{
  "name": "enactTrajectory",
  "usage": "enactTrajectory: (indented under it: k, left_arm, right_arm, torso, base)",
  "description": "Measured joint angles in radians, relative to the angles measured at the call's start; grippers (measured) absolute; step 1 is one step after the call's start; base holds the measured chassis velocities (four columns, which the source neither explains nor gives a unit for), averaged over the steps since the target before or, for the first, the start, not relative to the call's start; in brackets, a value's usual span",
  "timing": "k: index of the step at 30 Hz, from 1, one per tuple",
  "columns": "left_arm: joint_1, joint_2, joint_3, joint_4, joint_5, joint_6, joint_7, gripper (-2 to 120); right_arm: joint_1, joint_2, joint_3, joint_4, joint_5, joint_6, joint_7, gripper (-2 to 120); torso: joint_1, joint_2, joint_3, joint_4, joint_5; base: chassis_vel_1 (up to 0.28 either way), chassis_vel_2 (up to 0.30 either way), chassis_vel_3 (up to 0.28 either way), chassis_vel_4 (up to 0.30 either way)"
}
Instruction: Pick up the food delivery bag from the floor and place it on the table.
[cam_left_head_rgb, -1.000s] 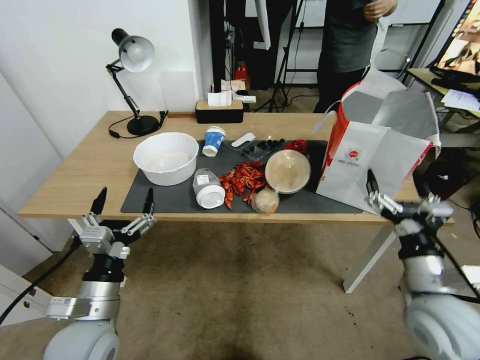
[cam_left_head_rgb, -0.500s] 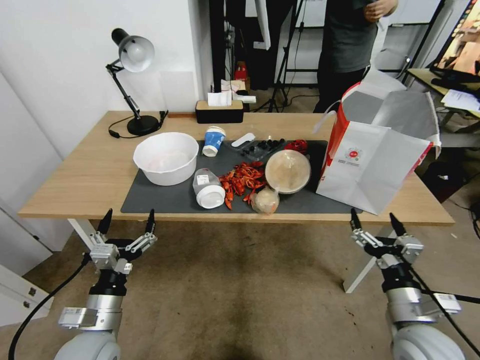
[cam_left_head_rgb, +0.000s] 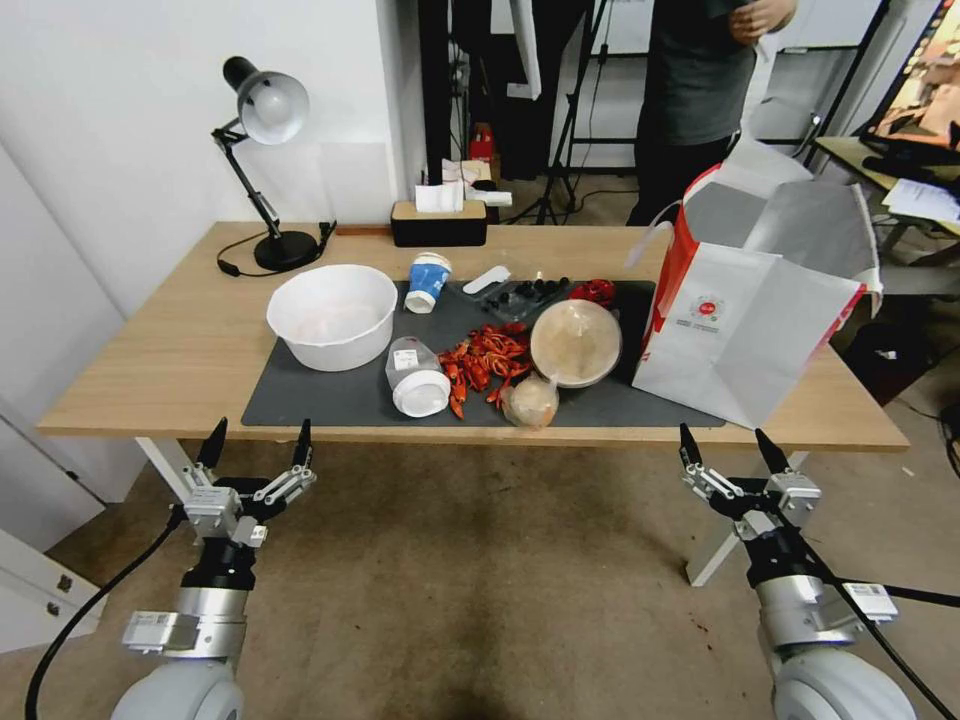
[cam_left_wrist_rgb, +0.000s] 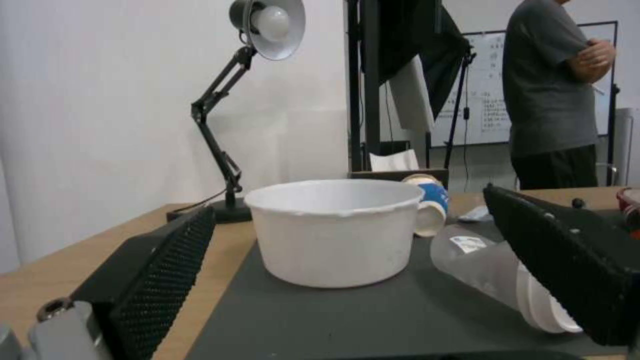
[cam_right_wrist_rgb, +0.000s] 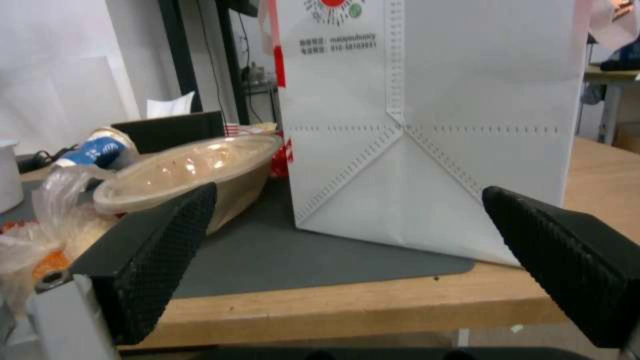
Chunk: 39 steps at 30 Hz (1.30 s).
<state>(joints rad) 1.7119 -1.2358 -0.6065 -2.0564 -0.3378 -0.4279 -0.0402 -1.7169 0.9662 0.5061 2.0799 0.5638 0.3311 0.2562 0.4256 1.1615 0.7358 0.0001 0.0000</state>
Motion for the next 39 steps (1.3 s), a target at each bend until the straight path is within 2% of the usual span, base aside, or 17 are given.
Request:
enactTrajectory:
  k: [39]
  left_arm:
    - [0.001, 0.009, 0.003, 0.022, -0.009, 0.012, -0.002, 100]
  right_arm:
    - [0.003, -0.007, -0.007, -0.004, 0.024, -0.018, 0.008, 100]
  torso:
    - [0.000, 0.000, 0.000, 0.0000, 0.0000]
  base:
    - [0.000, 0.000, 0.000, 0.000]
